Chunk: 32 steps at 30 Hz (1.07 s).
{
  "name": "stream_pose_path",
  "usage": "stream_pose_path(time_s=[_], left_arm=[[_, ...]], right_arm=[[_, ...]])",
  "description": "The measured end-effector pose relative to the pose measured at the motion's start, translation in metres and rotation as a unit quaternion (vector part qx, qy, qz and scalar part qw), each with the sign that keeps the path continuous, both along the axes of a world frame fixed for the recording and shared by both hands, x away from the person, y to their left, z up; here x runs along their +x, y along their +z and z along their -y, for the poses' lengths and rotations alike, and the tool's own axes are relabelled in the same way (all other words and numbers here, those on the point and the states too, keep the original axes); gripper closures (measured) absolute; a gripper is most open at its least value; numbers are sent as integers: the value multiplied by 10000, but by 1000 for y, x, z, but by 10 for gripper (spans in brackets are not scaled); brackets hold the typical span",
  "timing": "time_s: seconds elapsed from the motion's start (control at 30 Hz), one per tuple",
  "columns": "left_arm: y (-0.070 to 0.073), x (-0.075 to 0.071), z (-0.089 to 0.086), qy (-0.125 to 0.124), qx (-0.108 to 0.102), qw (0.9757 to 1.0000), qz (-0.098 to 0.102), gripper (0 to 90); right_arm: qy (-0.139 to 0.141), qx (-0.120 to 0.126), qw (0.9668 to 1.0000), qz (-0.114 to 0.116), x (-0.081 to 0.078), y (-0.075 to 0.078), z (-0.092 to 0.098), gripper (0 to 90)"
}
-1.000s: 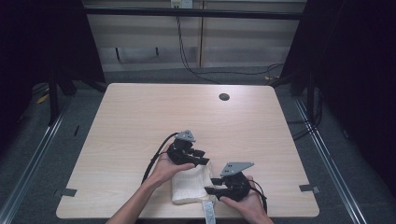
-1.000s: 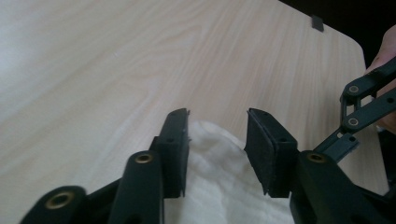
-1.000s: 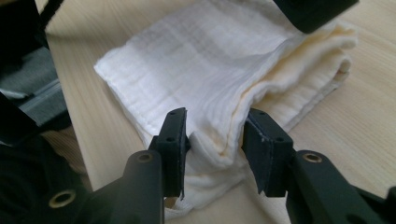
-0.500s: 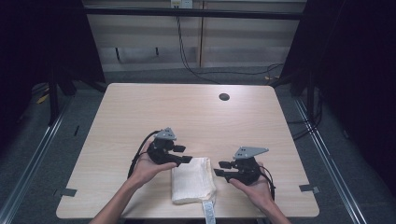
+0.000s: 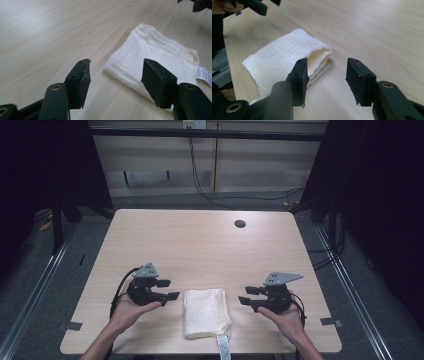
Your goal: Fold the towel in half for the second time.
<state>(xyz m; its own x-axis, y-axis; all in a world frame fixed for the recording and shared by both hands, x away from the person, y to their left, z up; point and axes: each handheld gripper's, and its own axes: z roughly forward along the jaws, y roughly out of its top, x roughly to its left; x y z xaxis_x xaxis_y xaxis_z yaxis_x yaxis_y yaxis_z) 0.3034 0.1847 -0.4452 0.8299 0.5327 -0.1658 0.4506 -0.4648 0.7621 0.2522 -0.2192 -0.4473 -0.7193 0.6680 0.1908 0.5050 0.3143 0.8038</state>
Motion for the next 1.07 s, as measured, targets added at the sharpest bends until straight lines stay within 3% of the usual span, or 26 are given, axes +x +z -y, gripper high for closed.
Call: stream_pose_path(time_s=[0.13, 0.2, 0.3, 0.53, 0.6, 0.73, 0.77, 0.83, 0.9, 1.07], left_arm=[[-1, -8, -15, 148, -93, 9998, -59, 393], [-2, -14, -25, 393, -133, 9990, -155, 393], [-4, -24, -35, 379, -172, 9990, -162, 393], [-10, -38, -61, 690, -99, 9975, -64, 372], [-16, -38, -66, 888, 36, 9960, -132, 365], [-25, -40, -71, 1023, 39, 9946, -158, 352], [-28, -42, -74, 1021, 24, 9947, -142, 349], [-29, -44, -75, 1019, -13, 9947, -154, 344], [-28, -49, -76, 950, -14, 9954, -106, 325], [-26, -52, -78, 972, -155, 9951, -68, 302]], right_arm=[[-160, 27, 9999, 47, -4, 2, 12, 518], [-294, 30, 9995, 91, -7, 3, 23, 512], [-432, 29, 9990, 88, -10, 2, 33, 507], [-755, 86, 9970, 163, -18, 1, 54, 502], [-860, 36, 9962, 147, -21, -1, 58, 495], [-1066, -92, 9942, 130, -23, -9, 62, 471], [-1219, -154, 9923, 176, -27, -13, 69, 456], [-1303, -89, 9913, 188, -28, -15, 73, 452], [-1536, 8, 9879, 210, -34, -19, 82, 433], [-1531, 70, 9879, 238, -35, -20, 84, 422]])
